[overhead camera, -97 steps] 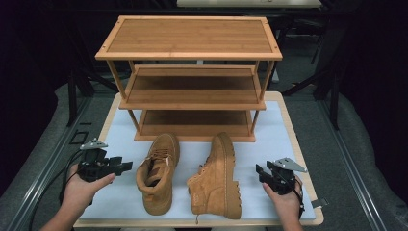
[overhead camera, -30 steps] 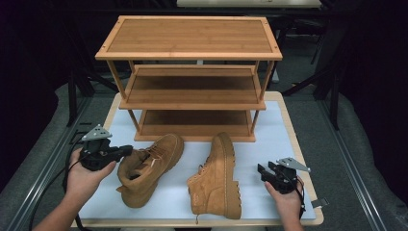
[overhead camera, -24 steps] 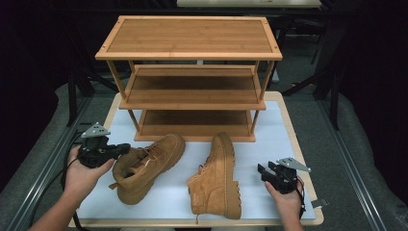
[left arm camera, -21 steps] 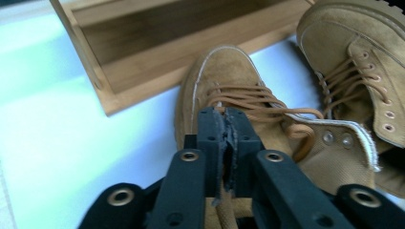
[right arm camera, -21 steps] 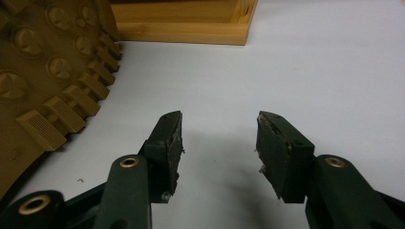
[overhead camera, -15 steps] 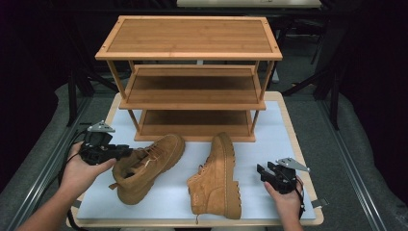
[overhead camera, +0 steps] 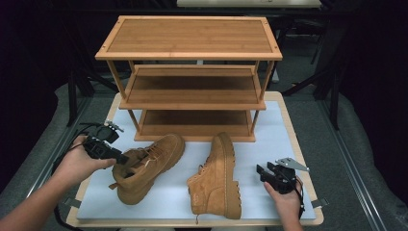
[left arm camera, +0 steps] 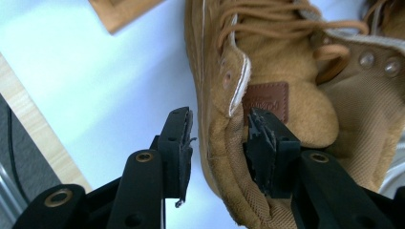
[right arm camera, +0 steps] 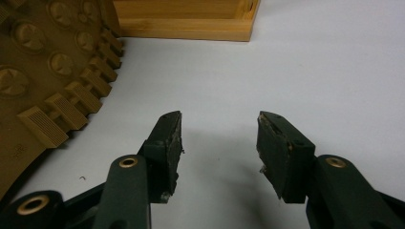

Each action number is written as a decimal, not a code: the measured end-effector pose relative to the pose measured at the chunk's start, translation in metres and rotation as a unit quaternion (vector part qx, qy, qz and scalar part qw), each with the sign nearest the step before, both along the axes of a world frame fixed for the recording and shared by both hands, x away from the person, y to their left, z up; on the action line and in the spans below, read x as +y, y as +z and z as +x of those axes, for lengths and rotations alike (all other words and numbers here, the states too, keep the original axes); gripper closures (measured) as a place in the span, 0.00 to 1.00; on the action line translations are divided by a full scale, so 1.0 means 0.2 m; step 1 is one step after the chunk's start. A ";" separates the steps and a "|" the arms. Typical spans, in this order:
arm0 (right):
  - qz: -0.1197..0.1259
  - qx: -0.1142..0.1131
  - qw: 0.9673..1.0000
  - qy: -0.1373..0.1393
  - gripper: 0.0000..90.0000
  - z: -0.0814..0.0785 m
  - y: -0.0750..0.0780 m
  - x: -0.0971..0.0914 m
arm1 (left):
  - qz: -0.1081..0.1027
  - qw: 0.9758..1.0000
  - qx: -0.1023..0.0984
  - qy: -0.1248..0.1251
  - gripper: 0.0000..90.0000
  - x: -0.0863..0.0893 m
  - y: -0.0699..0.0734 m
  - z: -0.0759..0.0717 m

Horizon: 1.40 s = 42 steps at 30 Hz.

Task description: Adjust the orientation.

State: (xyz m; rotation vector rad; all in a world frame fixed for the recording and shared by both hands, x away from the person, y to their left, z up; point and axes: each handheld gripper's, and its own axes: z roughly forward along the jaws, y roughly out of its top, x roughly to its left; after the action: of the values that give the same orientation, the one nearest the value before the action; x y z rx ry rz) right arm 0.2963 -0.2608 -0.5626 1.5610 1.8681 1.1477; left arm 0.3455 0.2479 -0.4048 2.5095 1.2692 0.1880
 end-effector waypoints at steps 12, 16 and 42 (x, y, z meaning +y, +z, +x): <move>0.001 -0.002 1.000 0.004 0.56 0.00 0.00 0.00 | 0.046 0.994 0.097 0.016 0.73 -0.05 -0.09 0.07; -0.002 0.005 1.000 0.005 0.55 0.00 0.00 0.01 | 0.047 0.992 0.116 0.025 0.76 -0.06 -0.11 0.08; -0.002 0.009 1.000 0.004 0.55 0.00 -0.01 0.01 | 0.038 0.987 0.149 0.041 0.85 -0.05 -0.12 0.11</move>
State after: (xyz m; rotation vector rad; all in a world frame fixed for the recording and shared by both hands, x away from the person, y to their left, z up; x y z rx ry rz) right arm 0.2969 -0.2597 -0.5638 1.5685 1.8881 1.1374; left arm 0.3680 0.2371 -0.4281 2.6233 1.5061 -0.1290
